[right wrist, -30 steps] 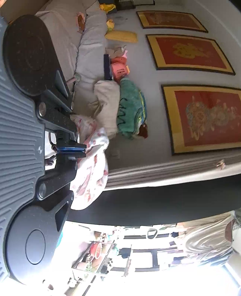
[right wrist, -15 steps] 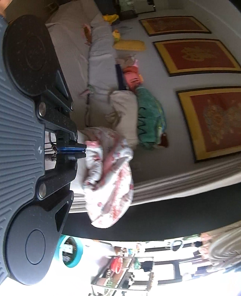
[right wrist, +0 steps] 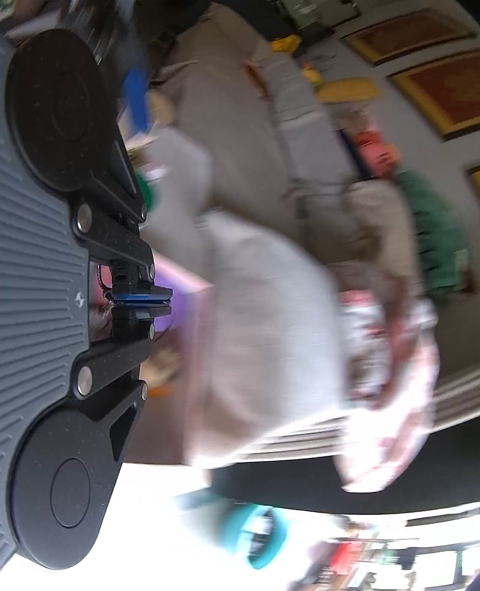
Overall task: Organize soft objects
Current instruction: 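Carry both items over the pink box and open both tools to drop them, then grasp the black cable with the left tool while the right tool grasps the pink-and-white scrunchie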
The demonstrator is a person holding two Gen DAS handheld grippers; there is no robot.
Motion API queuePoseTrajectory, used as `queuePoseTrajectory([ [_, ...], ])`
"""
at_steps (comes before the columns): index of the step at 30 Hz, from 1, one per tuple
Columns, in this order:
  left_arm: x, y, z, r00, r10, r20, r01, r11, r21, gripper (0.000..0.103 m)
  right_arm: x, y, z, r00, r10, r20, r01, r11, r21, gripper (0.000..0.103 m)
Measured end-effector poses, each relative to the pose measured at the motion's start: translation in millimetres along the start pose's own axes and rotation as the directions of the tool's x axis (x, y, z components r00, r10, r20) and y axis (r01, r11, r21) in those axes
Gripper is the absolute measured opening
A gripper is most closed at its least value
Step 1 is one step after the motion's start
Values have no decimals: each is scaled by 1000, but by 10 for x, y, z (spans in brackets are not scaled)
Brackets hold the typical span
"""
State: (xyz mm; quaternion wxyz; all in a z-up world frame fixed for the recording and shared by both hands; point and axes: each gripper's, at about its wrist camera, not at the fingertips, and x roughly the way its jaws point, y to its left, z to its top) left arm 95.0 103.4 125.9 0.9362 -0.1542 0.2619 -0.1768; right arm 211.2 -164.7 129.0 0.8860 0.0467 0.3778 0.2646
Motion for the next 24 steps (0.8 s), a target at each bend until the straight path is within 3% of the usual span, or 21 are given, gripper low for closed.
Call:
queuePoseTrajectory([
  [3,-269,193,-187,994,112,8,-112,993,22,74,225,-88,-216,996,-39,-84,40,999,13,2],
  [7,-522,532,-499,981,192,-38,-194,980,-42,74,485,-229,-444,982,-63,-176,72,996,46,2],
  [13,-642,750,-801,960,264,-94,-274,954,-122,73,395,-147,-465,988,-70,-138,72,997,12,4],
  [15,-602,743,-845,949,296,-114,-307,946,-105,73,278,-95,-467,991,-75,-107,75,997,-9,13],
  [17,-548,728,-875,945,303,-122,-315,944,-97,73,123,11,-490,992,-117,-43,114,992,-50,43],
  [18,-531,720,-890,947,296,-125,-309,946,-98,74,45,65,-501,990,-139,-1,139,987,-76,49],
  [19,-517,716,-903,948,291,-126,-304,947,-100,74,-54,155,-541,986,-159,59,165,979,-123,54],
  [22,-464,700,-958,953,269,-139,-283,954,-98,73,-247,426,-685,968,-178,177,221,940,-260,55],
  [24,-416,670,-987,955,256,-147,-271,958,-93,73,-339,542,-756,961,-165,222,231,920,-315,58],
])
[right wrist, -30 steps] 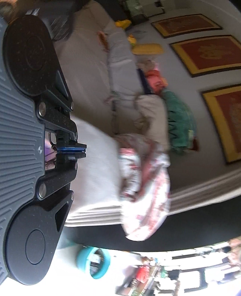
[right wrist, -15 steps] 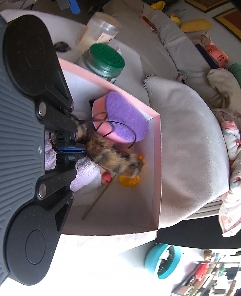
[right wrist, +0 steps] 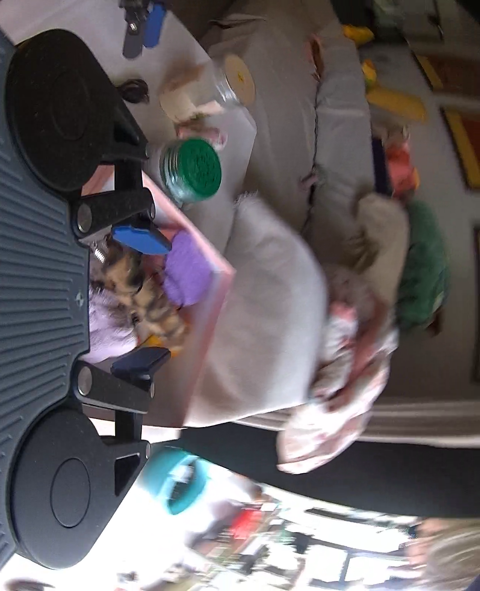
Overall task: Organize soft objects
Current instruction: 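Grasp the black cable with the left tool while the right tool grasps the pink-and-white scrunchie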
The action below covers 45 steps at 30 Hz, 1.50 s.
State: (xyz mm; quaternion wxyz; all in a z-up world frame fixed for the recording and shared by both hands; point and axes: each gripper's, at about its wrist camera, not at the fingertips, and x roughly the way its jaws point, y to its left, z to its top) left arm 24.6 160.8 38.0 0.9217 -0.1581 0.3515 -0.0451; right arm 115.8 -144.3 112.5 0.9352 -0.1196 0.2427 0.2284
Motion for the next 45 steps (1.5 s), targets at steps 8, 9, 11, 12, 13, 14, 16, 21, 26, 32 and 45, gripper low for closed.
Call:
queuePoseTrajectory([
  [8,282,-283,-42,998,-33,-47,34,999,16,73,-101,364,118,993,115,23,-113,990,-83,59],
  [9,332,-325,-40,998,-29,-52,30,999,22,73,-94,389,131,992,122,24,-120,990,-78,59],
  [11,422,-382,-33,998,-16,-55,18,999,36,73,-110,455,140,991,130,27,-128,989,-75,59],
  [12,457,-406,-28,999,-6,-50,8,999,46,73,-105,481,146,991,133,29,-130,988,-78,59],
  [13,486,-422,-21,999,5,-42,-2,998,58,73,-95,505,157,990,138,30,-135,988,-78,59],
  [14,508,-441,-13,999,16,-35,-13,997,70,73,-74,513,183,989,147,26,-145,987,-68,58],
  [16,542,-465,-4,998,53,-20,-51,993,103,64,-9,516,245,983,181,16,-180,983,-34,58],
  [21,540,-422,13,994,111,1,-109,982,156,37,331,684,558,951,305,-55,-307,951,-30,52],
  [26,424,-249,9,992,123,11,-124,980,156,32,844,968,897,908,383,-171,-386,922,18,38],
  [32,218,10,-24,999,24,-35,-19,991,129,27,1542,1251,1084,876,349,-334,-342,936,82,25],
  [45,326,-47,110,1000,-3,-23,8,980,199,27,1318,1231,1128,881,368,-296,-362,929,76,1],
])
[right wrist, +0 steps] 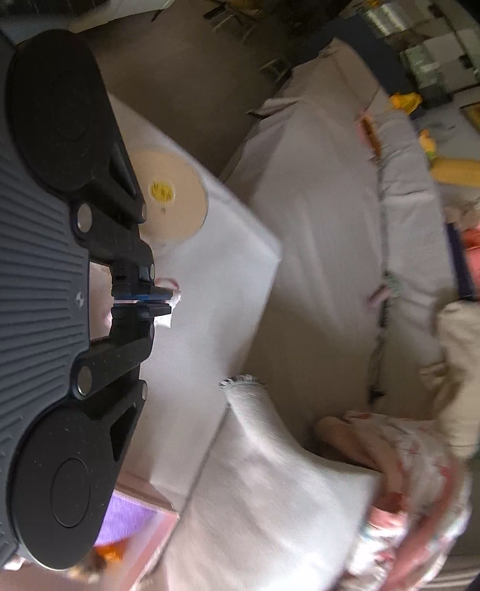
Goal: Organize soft objects
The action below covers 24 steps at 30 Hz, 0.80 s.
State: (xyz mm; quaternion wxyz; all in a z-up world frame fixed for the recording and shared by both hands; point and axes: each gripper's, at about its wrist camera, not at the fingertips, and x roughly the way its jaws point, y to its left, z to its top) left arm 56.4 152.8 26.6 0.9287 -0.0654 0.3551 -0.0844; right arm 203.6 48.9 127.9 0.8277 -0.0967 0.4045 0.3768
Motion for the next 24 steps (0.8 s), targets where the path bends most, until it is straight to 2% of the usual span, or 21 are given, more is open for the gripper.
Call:
queuePoseTrajectory([
  [6,165,-74,23,999,21,-32,-21,1000,23,28,-705,-5,-187,992,44,122,-45,999,0,1],
  [11,227,-101,59,999,35,-30,-34,999,34,29,-1036,-21,-538,983,88,162,-91,996,13,1],
  [14,241,-154,42,998,50,-28,-48,997,58,29,-1080,-45,-759,979,127,160,-136,990,44,1],
  [18,179,-189,-13,998,60,-36,-57,995,82,19,-1024,-55,-1053,974,177,139,-192,976,107,1],
  [20,106,-158,-60,998,53,-42,-50,996,68,19,-923,-92,-1174,973,202,112,-217,965,149,1],
  [24,-99,-73,-168,996,81,-37,-79,996,45,18,-692,-154,-1393,979,199,49,-204,957,208,1],
])
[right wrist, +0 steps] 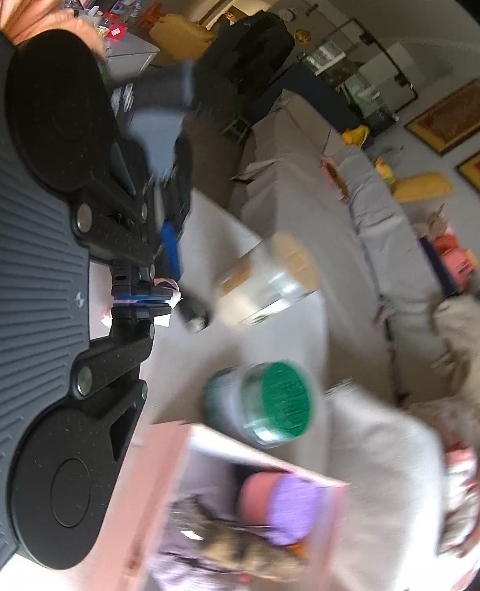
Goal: Organize soft objects
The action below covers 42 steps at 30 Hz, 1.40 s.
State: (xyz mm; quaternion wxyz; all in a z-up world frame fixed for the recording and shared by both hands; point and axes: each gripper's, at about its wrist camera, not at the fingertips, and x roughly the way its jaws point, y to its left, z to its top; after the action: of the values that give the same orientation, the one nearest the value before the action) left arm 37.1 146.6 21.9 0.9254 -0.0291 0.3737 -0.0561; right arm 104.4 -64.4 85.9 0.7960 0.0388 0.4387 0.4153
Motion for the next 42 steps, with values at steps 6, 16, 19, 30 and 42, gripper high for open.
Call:
queuePoseTrajectory([
  [6,-187,124,-72,1000,-5,17,6,999,-36,18,73,95,-228,984,-170,44,175,973,-147,7],
  [16,26,62,95,1000,-15,19,16,1000,-25,20,-68,298,-820,937,-268,222,331,886,-325,63],
  [19,125,6,108,1000,1,-3,-1,1000,-13,26,-9,284,-947,945,-264,193,315,895,-316,63],
  [30,211,-40,167,999,-32,-22,32,999,-14,46,146,237,-1123,947,-276,166,314,906,-283,70],
  [42,276,-66,195,1000,21,-12,-21,1000,-17,33,39,301,-1064,906,-311,286,394,867,-305,70],
])
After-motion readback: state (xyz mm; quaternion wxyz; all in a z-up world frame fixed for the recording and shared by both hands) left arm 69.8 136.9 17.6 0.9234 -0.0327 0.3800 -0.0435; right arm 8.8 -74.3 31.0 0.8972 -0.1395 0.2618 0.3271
